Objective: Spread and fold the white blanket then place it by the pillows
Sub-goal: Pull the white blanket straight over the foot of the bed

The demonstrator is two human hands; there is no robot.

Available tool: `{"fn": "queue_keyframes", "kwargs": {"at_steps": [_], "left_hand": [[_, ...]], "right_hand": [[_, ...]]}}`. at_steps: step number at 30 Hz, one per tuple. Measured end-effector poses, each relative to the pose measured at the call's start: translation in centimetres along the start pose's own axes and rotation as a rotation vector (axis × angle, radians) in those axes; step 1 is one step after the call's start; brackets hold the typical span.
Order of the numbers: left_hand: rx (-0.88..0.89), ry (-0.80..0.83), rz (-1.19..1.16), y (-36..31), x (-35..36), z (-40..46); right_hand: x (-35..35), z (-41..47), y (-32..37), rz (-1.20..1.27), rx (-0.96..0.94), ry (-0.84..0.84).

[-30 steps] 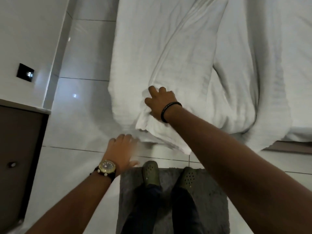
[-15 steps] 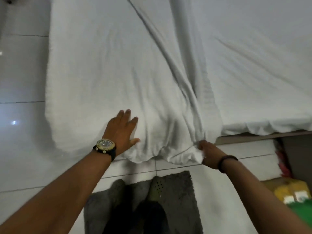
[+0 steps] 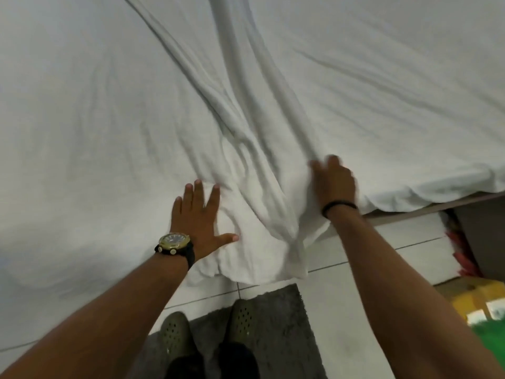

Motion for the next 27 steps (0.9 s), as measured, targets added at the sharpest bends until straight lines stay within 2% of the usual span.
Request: {"fn": "queue_keyframes", "kwargs": {"at_steps": [2,5,7,9,11,13,14,17,18,19,21,23,25,27], "left_hand": [[0.027,0.016,0.042,0.4,0.9,-0.1],[0.01,-0.011,0.052,0.3,1.2,0.0],[-0.002,-0.056,0.062,-0.8,1.0,-0.1],[0.045,-0.108,0.069,-2.4,0.4,0.3],[0.139,-0.132,0.076,-4.5,0.0,1.3],[0.208,-0.155,0.079,-6.3,-0.4,2.7],[0.231,-0.159,0.09,-6.9,-0.5,3.2],[0.266,-0.156,0.117,-8.4,-0.6,4.4],[0.263,-0.157,0.12,-8.6,-0.6,4.5],[0.26,-0.159,0.119,-8.8,-0.6,4.6],[0.25,-0.162,0.11,-9.0,-0.5,4.8],[0.248,-0.162,0.11,-9.1,-0.4,4.8],[0.249,-0.151,0.117,-8.6,-0.4,4.8],[0.208,-0.16,0.116,-6.9,-0.8,4.5]], "right_hand": [[-3.0,0.8,-4.7,-0.105,0.075,-0.1],[-2.2,2.3,-6.3,-0.168,0.105,0.036],[-0.8,1.8,-6.0,-0.114,0.148,0.11],[0.1,0.5,-5.8,-0.011,0.189,0.099],[0.7,-0.3,-5.7,0.049,0.14,0.075],[-0.1,-0.6,-6.0,-0.001,0.032,0.019],[-1.1,-0.5,-7.0,-0.046,0.052,-0.032],[-4.6,-0.2,-12.8,-0.031,0.321,-0.204],[-5.1,-0.4,-13.1,-0.035,0.343,-0.242],[-5.2,-0.6,-11.6,-0.037,0.275,-0.264],[-3.8,-1.5,-4.8,0.042,-0.059,-0.255],[-0.2,-3.5,3.4,0.109,-0.349,-0.135],[3.5,-4.3,9.8,0.124,-0.4,0.013],[6.4,-2.7,13.2,0.103,-0.316,0.155]]}}
Point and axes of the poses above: each hand's wrist, its own z-axis towards the middle knuckle, its own x-axis out of the palm, y = z × x, the point moved 9 cm from there along z, towards the middle knuckle, and after that the axes turned 1 degree about y, right-handed, at the moved point
